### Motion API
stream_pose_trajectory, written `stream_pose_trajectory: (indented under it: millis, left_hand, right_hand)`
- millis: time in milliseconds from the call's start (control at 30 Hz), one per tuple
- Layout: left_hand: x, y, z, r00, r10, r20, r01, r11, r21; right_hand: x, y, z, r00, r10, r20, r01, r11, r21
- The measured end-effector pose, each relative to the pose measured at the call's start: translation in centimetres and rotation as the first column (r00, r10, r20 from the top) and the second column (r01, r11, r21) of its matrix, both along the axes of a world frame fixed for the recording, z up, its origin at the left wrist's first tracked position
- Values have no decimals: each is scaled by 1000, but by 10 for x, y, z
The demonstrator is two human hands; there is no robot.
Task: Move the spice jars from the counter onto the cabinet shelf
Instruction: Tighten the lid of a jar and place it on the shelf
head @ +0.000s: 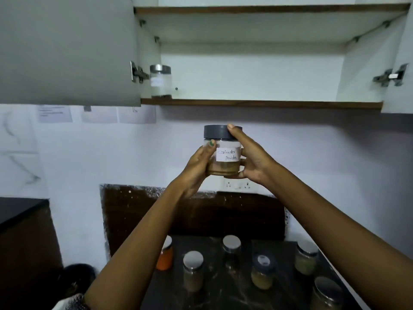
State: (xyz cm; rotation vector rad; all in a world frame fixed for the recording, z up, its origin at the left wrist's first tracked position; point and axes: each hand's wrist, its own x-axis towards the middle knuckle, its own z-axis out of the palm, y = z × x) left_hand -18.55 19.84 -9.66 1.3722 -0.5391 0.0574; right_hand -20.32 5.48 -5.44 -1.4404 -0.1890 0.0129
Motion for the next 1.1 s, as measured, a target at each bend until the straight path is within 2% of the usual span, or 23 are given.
stream_pose_trajectory:
  millis: [200, 300, 433, 633, 733, 800, 900, 1000, 1100]
  left_hand:
    - [14, 5, 64, 974, 203, 98, -201, 979, -37]
    - [27, 11, 91, 951, 294, 94, -276, 946, -172]
    - [51, 19, 118, 893, 444, 72, -405, 863, -300]
    - [106, 33, 146, 822, 563, 89, -486, 773, -408]
    - [136, 39, 155, 789, 605, 105, -501, 733, -461]
    - [149, 42, 158, 762, 633, 139, -525, 729, -440]
    - [174, 51, 163, 707, 687, 169, -618, 716, -324]
    - [189, 61, 165, 726, 663, 181, -621, 746, -240]
    - [204, 71, 163, 761, 624, 179, -618, 781, -93]
  right_hand:
    - [16, 27, 56, 985, -33, 167, -1, 980, 201]
    - [34, 41, 78, 962, -71, 262, 6, 970, 242]
    - [63, 59, 104, 951, -101, 293, 3, 949, 315]
    - [118, 82, 132, 918, -156, 364, 44, 954, 296]
    - [145, 94, 142, 895, -151, 420, 55, 971, 232]
    - [156, 100, 145, 879, -136, 456, 61, 983, 175]
    - [178, 108, 152, 859, -135, 494, 75, 988, 138]
    - [196, 112, 156, 857, -123, 500, 83, 991, 103]
    - [209, 116, 154, 871, -110, 479, 101, 994, 45]
